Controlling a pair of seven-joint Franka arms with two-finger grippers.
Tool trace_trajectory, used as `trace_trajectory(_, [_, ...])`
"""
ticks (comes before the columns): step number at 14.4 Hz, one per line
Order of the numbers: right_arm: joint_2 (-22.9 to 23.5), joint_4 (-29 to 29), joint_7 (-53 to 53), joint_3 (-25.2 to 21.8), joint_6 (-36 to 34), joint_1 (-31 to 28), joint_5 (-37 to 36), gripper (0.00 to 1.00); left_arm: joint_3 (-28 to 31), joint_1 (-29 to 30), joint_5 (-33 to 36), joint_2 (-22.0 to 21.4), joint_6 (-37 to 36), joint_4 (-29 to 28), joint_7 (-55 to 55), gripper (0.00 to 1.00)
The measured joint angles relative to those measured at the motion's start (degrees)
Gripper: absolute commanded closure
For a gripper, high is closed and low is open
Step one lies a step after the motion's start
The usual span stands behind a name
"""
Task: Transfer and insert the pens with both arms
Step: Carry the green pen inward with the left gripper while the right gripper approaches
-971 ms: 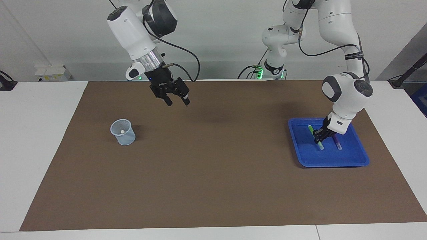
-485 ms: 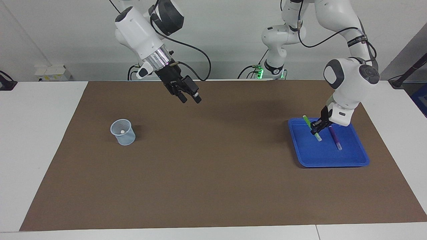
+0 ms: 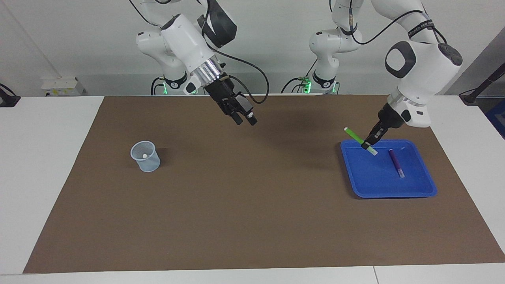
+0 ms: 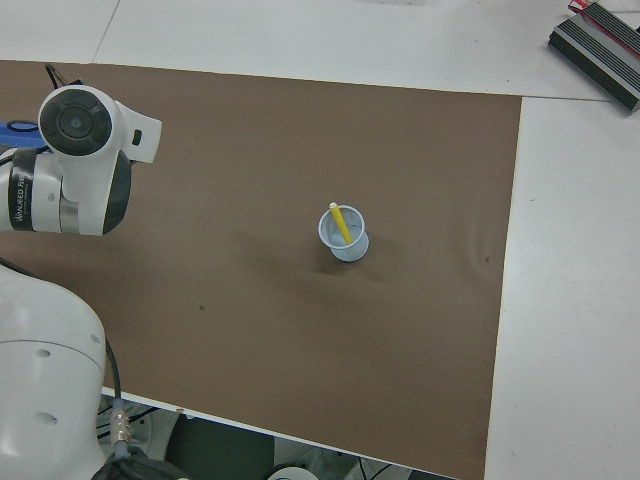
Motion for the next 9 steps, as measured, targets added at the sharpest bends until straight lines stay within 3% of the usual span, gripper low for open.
trace_trajectory(4, [2.97,0.08,0.21,-0.01,6.26,4.09,0.01,0.00,-0.16,-2.80,-2.42,-3.31,-0.29,-0.05,-16.99,1.00])
trace_trajectory(8, [4.36,0.22,3.15,0.05,12.18,8.66,0.02,0.00,-0.24,-6.26,-5.47,-4.02,0.07,-0.09,-29.60,1.00])
trace_trajectory(9, [4.38,0.52,3.17,0.06,12.24,9.12,0.02,0.04,-0.24,-6.65,-6.29,-4.08,0.36,-0.15,-32.21,1.00])
